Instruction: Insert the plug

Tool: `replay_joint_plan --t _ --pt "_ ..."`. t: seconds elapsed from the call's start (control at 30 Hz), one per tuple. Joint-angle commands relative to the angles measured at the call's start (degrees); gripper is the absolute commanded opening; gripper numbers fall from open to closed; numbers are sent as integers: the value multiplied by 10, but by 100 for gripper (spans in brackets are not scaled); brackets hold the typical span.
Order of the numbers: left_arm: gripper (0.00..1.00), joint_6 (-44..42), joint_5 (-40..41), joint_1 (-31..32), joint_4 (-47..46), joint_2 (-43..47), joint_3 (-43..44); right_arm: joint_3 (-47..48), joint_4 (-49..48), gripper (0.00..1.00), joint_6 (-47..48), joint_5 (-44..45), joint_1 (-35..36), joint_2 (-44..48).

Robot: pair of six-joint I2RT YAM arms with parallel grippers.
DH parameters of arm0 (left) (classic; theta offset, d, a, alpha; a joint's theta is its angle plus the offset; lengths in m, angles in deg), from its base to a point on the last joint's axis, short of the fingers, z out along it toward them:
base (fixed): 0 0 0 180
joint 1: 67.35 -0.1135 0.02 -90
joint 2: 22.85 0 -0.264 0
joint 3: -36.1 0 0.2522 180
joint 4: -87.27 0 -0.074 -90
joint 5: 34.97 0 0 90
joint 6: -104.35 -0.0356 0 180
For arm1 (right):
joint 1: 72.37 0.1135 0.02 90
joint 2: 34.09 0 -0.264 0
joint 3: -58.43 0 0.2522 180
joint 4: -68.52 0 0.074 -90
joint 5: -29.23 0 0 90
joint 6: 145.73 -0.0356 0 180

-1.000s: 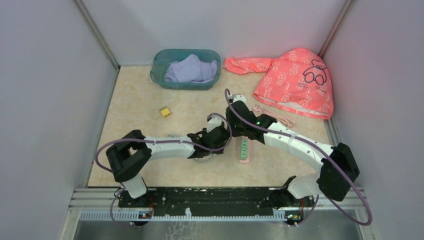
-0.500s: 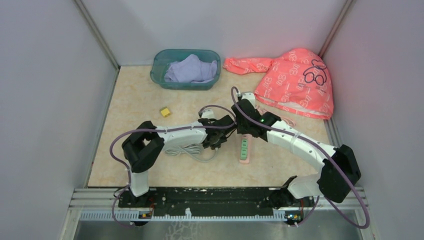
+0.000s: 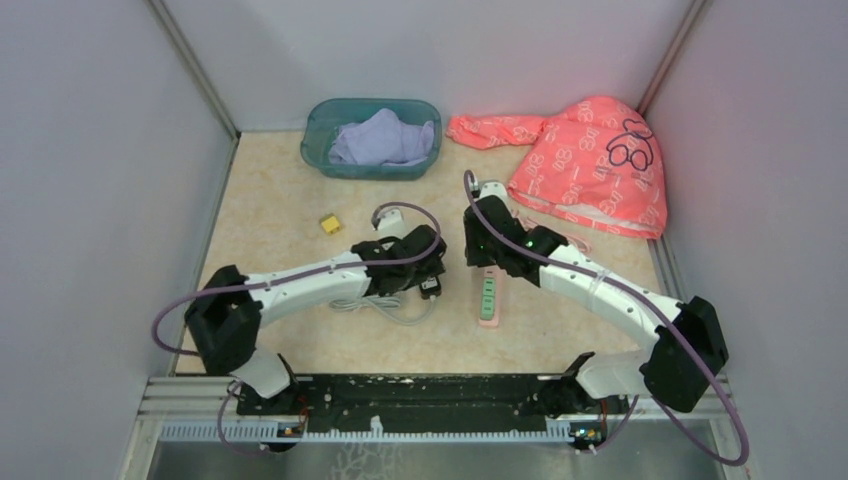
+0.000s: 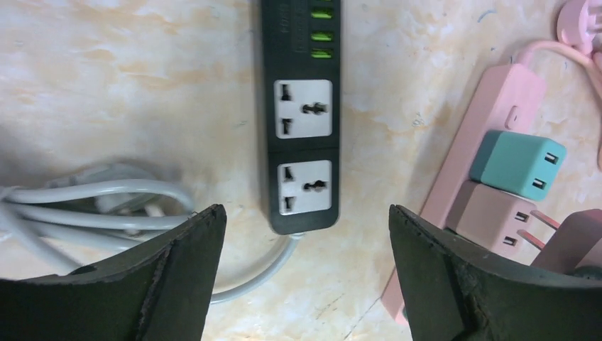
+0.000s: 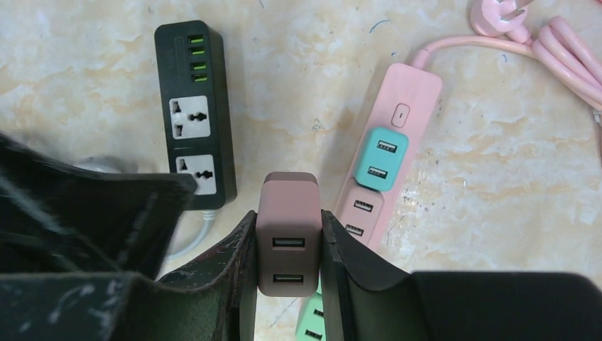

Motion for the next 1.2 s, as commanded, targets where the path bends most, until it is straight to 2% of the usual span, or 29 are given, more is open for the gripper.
replay_joint_plan --t 0.0,0.23,0.5,0.63,0.83,1.17 --pt "89 -20 -19 -34 -63 83 -85 30 -30 0 10 -21 4 9" --pt "85 -83 -90 -109 -166 208 -211 54 -40 0 14 -63 5 -29" --pt "83 -174 -179 -196 -243 261 -257 88 -40 0 15 -99 6 -75" --pt "81 -197 -251 -239 -294 238 -260 95 -51 0 15 -114 10 -96" --pt "74 -212 -359 -289 -388 158 -254 107 -70 0 12 -135 19 -128" --pt "65 -226 -450 -321 -437 23 -212 135 -74 0 13 -156 31 -183"
